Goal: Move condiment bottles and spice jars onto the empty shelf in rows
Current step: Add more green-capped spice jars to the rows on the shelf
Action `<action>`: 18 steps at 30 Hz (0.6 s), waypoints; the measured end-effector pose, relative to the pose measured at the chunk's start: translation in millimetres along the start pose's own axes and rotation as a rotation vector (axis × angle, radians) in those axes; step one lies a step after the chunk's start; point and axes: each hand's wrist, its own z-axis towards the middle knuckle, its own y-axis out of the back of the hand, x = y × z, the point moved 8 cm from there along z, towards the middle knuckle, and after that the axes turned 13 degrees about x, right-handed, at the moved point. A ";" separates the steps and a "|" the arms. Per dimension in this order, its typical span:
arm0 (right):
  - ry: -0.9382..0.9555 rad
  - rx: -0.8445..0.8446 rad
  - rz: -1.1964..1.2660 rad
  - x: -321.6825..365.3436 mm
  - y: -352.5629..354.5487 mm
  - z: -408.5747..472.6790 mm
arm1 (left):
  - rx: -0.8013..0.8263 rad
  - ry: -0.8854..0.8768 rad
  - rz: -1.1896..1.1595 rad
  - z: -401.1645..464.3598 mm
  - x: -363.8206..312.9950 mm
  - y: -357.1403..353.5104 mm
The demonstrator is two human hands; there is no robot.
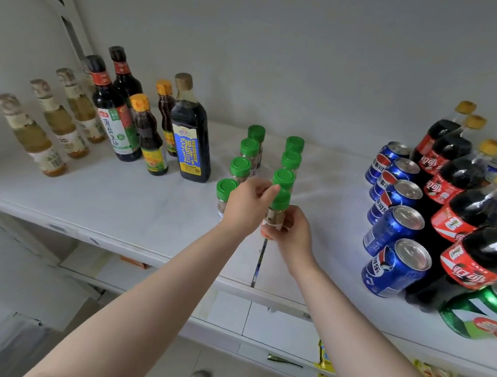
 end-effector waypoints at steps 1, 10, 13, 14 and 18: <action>0.000 -0.003 -0.009 -9.6 0.2 7.2 | -0.001 0.008 0.016 0.8 0.5 0.8; 0.048 -0.074 -0.052 -5.5 -3.7 4.6 | -0.019 0.035 0.121 2.9 1.1 -0.3; 0.053 -0.071 -0.065 -8.0 -1.2 5.9 | -0.019 0.031 0.098 3.2 0.7 -1.8; 0.055 -0.072 -0.072 -7.5 -0.3 5.6 | -0.018 0.031 0.094 3.3 0.1 -2.3; 0.059 -0.069 -0.093 -1.0 0.5 1.6 | -0.013 0.025 0.101 4.4 -1.9 -3.1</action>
